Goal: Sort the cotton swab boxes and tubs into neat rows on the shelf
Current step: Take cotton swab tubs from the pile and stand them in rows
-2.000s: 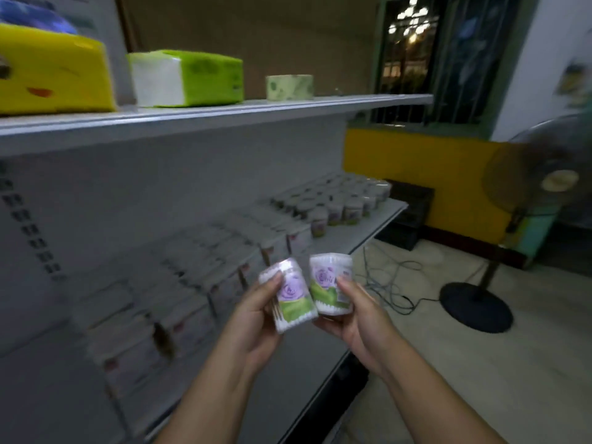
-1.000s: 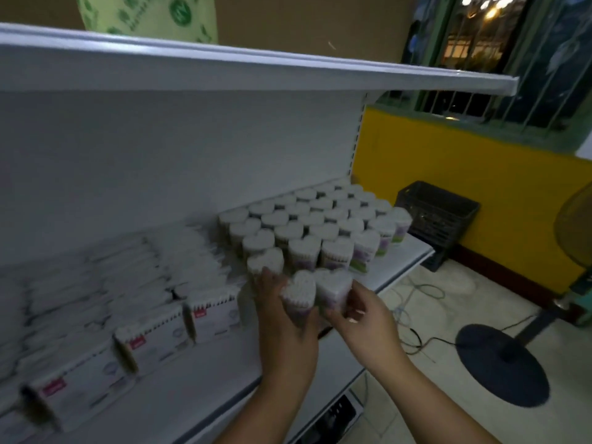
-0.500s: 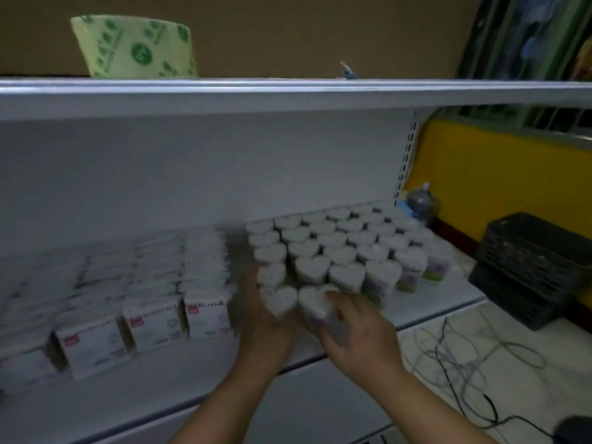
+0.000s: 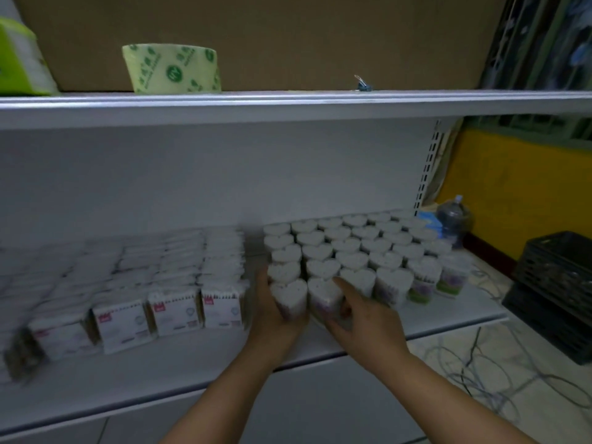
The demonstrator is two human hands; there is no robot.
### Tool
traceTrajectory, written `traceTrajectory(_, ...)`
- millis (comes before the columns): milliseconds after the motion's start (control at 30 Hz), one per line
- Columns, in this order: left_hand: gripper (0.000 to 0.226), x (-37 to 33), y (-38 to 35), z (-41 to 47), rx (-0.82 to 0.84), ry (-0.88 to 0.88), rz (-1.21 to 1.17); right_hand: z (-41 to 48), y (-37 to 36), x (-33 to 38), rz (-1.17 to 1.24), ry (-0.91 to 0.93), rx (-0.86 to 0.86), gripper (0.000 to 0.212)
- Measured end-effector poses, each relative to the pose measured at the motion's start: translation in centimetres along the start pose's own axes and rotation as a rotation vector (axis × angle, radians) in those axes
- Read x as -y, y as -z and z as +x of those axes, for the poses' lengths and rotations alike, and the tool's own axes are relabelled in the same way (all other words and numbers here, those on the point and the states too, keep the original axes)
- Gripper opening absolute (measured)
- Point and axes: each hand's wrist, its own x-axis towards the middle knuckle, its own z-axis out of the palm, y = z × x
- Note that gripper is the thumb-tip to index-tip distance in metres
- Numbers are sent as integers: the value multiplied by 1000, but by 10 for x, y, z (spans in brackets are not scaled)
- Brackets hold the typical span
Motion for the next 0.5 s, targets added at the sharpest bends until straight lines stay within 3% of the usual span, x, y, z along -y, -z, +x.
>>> traceTrajectory(133, 97, 7, 9, -4, 24, 154, -83, 5, 9, -6, -41, 28, -100, 48)
traceTrajectory(333, 76, -2, 7, -5, 34, 53, -68, 29, 25, -16, -57, 57, -101, 26)
traceTrajectory(433, 78, 2, 5, -5, 63, 25, -80, 61, 19, -14, 26, 104, 60, 16)
traceTrajectory(500, 80, 3, 6, -6, 91, 31, -76, 87, 6, -12, 86, 105, 229, 23)
